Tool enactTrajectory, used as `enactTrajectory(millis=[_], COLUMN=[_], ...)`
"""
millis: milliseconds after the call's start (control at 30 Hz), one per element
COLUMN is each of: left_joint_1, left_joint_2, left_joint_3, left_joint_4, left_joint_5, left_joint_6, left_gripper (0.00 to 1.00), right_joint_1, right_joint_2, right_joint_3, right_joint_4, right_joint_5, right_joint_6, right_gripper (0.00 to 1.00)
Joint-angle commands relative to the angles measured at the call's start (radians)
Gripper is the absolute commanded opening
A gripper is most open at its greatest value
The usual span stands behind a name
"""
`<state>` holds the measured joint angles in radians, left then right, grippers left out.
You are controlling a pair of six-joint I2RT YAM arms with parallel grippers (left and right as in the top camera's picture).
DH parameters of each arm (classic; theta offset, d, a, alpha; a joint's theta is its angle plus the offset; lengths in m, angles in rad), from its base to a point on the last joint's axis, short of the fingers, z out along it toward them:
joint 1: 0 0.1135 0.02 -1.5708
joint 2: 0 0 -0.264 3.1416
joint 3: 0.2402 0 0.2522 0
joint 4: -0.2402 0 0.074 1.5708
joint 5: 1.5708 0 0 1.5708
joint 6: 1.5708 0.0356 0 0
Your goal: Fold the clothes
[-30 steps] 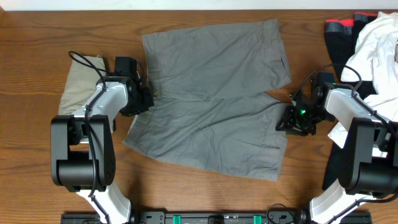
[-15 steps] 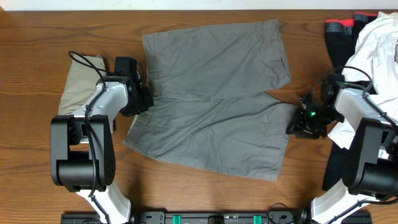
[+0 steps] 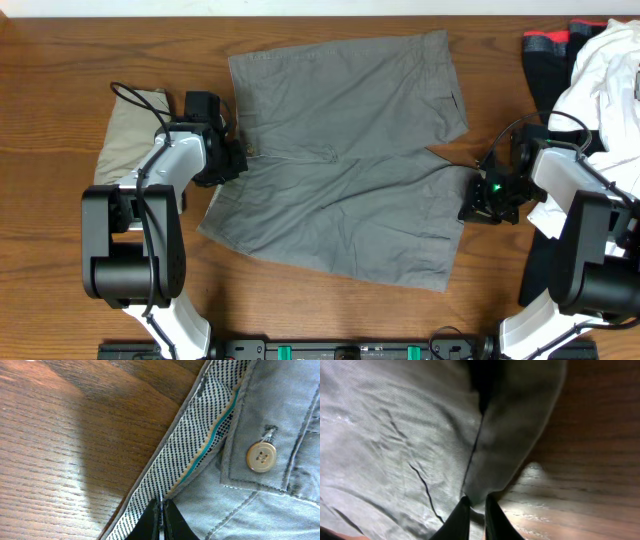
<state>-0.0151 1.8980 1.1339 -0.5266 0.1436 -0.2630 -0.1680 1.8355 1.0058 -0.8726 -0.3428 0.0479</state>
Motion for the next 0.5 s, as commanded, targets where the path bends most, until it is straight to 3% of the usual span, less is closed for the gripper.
enactTrajectory(millis=[0, 167, 267, 367, 467], left_joint_1=[0.014, 0.014, 0.015, 0.015, 0.014], left_joint_2=[0.043, 0.042, 0.023, -0.018, -0.048], left_joint_3=[-0.035, -0.035, -0.029, -0.021, -0.021], left_joint_4=[-0.023, -0.022, -0.027, -0.028, -0.01], left_joint_5=[-0.084, -0.079, -0.01, 0.054, 0.072], left_joint_6=[-0.008, -0.008, 0.031, 0.072, 0.099], left_gripper=[0.06, 0.1, 0.39, 0.53, 0.57], right_joint_1=[0.017, 0.017, 0.017, 0.017, 0.017], right_joint_2=[0.009, 0.009, 0.009, 0.009, 0.009], right_joint_3=[-0.051, -0.057, -0.057, -0.057, -0.057], right_joint_4=[0.041, 0.05, 0.05, 0.05, 0.044], right_joint_5=[0.021, 0.025, 0.026, 0.032, 0.057], right_joint_6=[0.046, 0.045, 0.045, 0.047, 0.055], right_gripper=[0.07, 0.03, 0.02, 0.02, 0.01])
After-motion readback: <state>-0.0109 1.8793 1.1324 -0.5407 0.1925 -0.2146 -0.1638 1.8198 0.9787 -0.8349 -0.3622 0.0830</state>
